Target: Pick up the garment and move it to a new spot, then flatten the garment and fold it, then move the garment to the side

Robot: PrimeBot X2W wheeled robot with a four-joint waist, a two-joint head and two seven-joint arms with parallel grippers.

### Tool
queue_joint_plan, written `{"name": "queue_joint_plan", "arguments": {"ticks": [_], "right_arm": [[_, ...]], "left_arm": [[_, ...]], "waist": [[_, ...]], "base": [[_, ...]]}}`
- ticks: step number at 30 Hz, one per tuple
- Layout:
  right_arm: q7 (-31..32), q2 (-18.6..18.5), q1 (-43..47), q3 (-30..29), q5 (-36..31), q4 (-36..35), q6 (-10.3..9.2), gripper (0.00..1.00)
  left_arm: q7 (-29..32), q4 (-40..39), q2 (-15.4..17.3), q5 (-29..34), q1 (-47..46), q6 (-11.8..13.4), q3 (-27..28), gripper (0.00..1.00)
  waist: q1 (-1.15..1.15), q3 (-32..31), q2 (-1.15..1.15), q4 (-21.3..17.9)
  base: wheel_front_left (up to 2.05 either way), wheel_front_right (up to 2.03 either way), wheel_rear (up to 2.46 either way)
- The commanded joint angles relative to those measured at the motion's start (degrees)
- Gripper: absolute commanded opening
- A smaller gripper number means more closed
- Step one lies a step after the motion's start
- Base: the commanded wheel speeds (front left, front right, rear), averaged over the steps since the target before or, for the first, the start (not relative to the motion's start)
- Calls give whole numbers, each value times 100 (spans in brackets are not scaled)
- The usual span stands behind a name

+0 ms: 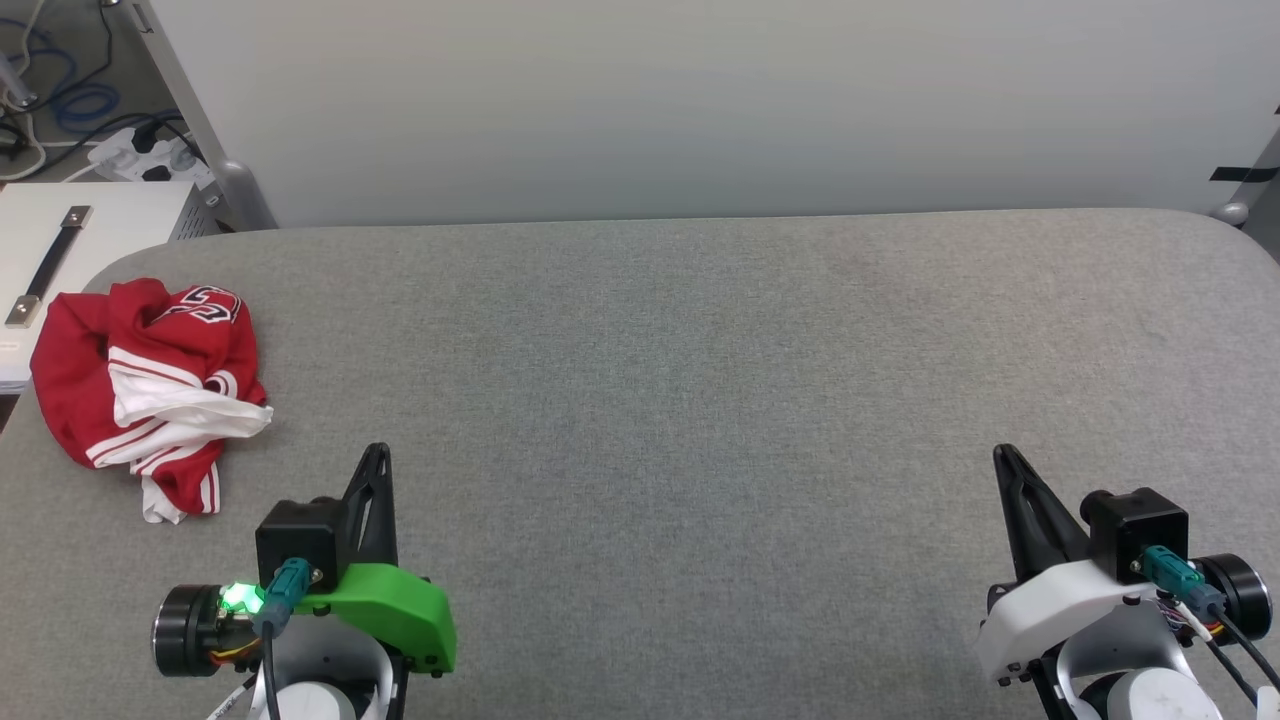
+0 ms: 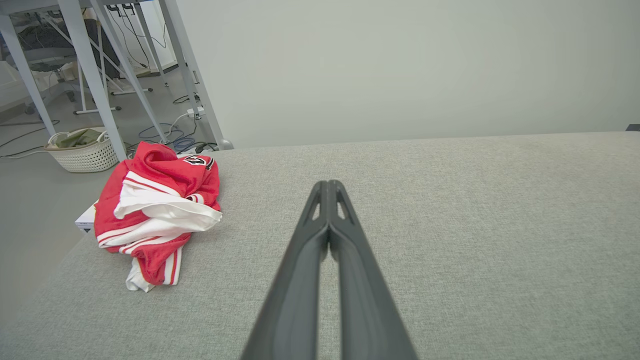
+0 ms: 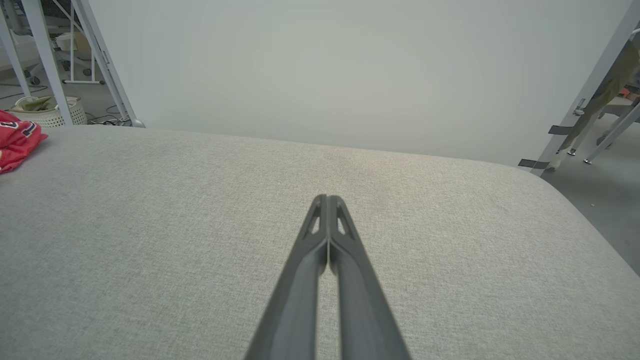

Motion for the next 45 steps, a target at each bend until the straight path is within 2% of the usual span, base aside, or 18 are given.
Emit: {"name": "queue_joint_plan", "arguments": {"ticks": [1,14,15,45], "right_arm": [[16,14,41,-6,-55,-24,-4,0],[16,14,41,-6,-55,-24,-4,0],[-1,-1,0,0,3,1,1,100],[-372,2,48,-79,136,88,0,100]], "left_arm": [[-5,-14,-24,57,35,24,2,0],[-5,-14,-24,57,35,24,2,0],[-1,0,1,-3,0,-1,-2,100],[-378,327,-5,-355,40,-76,-101,100]], "waist": [[0,0,0,0],[0,0,0,0],[0,0,0,0],[0,-9,0,1]], "base": [[0,0,0],[0,0,0],[0,0,0],[0,0,0]]}}
